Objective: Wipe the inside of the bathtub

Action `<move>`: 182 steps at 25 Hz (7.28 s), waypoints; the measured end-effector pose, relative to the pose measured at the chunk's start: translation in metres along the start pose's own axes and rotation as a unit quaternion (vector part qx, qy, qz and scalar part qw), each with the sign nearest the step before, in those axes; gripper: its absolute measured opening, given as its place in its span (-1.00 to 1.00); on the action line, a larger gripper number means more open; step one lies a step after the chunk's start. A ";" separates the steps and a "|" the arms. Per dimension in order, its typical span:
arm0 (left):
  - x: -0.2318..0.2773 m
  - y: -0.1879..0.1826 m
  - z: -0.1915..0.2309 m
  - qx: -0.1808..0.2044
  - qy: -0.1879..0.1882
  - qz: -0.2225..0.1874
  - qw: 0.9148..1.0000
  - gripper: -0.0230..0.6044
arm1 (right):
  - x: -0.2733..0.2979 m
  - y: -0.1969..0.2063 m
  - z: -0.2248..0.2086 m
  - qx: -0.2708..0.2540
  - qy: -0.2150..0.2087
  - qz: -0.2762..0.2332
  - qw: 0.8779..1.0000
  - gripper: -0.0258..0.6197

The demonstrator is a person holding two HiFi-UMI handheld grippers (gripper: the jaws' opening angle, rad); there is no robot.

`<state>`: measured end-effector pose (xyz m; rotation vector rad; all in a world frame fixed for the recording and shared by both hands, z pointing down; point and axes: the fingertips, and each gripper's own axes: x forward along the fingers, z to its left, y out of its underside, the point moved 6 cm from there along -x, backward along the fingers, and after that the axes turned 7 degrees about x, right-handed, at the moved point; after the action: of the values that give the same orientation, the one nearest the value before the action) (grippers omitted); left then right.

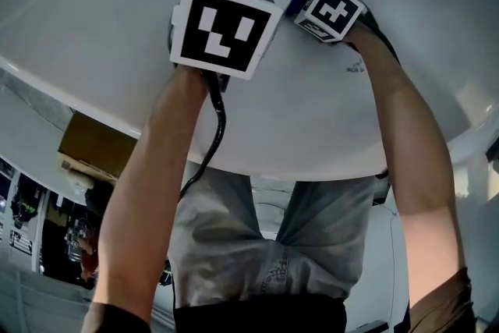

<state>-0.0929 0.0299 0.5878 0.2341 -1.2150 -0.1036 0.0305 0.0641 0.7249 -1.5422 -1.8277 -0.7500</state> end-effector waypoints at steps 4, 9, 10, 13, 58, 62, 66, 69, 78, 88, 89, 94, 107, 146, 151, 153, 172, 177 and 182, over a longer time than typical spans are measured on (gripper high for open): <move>-0.005 0.004 -0.005 0.007 0.005 -0.005 1.000 -0.91 | 0.002 0.001 0.015 -0.028 -0.013 0.015 0.999 -0.63; -0.016 0.003 -0.012 0.009 0.003 -0.009 1.000 -0.91 | -0.004 -0.002 0.032 -0.065 -0.030 0.016 0.997 -0.63; -0.018 0.003 -0.012 0.008 0.002 -0.009 1.000 -0.91 | -0.005 -0.003 0.036 -0.070 -0.033 0.016 0.997 -0.64; -0.026 0.004 -0.011 0.006 -0.001 -0.011 1.000 -0.91 | -0.010 -0.005 0.048 -0.071 -0.049 0.010 0.996 -0.64; -0.146 0.004 -0.044 0.100 -0.082 -0.014 0.991 -0.91 | -0.136 0.003 0.254 -0.105 -0.090 -0.109 0.984 -0.67; -0.163 -0.002 -0.056 0.107 -0.083 -0.013 0.991 -0.91 | -0.151 0.013 0.275 -0.112 -0.105 -0.105 0.983 -0.67; -0.170 -0.014 -0.068 0.106 -0.087 -0.021 0.990 -0.91 | -0.162 0.022 0.280 -0.115 -0.123 -0.106 0.980 -0.67; -0.167 -0.019 -0.072 0.104 -0.089 -0.021 0.990 -0.91 | -0.163 0.023 0.268 -0.098 -0.124 -0.120 0.980 -0.64; -0.142 -0.021 -0.067 0.066 -0.092 -0.020 0.993 -0.91 | -0.174 0.024 0.176 -0.051 -0.051 -0.111 0.991 -0.64; -0.102 -0.003 -0.059 0.026 -0.077 -0.014 0.997 -0.91 | -0.158 0.019 0.099 -0.041 -0.001 -0.048 0.998 -0.64; -0.097 0.000 -0.057 0.023 -0.079 -0.012 0.997 -0.91 | -0.153 0.019 0.093 -0.046 0.001 -0.039 0.998 -0.64; -0.072 0.010 -0.050 -0.023 -0.075 -0.015 0.997 -0.91 | -0.129 0.018 0.061 -0.057 0.017 -0.005 0.998 -0.64; 0.003 0.007 -0.049 -0.059 -0.043 -0.005 0.997 -0.91 | -0.065 0.028 -0.017 -0.114 0.052 0.083 0.989 -0.64; -0.061 0.027 -0.084 -0.070 -0.053 -0.013 0.996 -0.91 | -0.095 0.072 0.101 -0.204 -0.031 0.123 0.971 -0.64; -0.071 0.021 -0.089 -0.062 -0.054 -0.027 0.996 -0.91 | -0.109 0.075 0.123 -0.213 -0.038 0.117 0.969 -0.64; -0.072 0.016 -0.091 -0.059 -0.051 -0.035 0.996 -0.91 | -0.114 0.075 0.129 -0.220 -0.035 0.116 0.968 -0.64; -0.118 0.022 -0.117 -0.058 -0.042 -0.056 0.996 -0.91 | -0.177 0.106 0.199 -0.236 -0.060 0.139 0.960 -0.64; -0.107 0.023 -0.123 -0.053 -0.040 -0.054 0.996 -0.91 | -0.186 0.115 0.203 -0.246 -0.075 0.133 0.957 -0.64; -0.107 0.029 -0.126 -0.078 -0.030 -0.059 0.995 -0.91 | -0.195 0.116 0.209 -0.249 -0.101 0.139 0.953 -0.64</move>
<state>-0.0135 0.0957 0.4556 0.1666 -1.2454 -0.3091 0.1475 0.1173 0.4452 -2.2189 -1.5763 -0.9957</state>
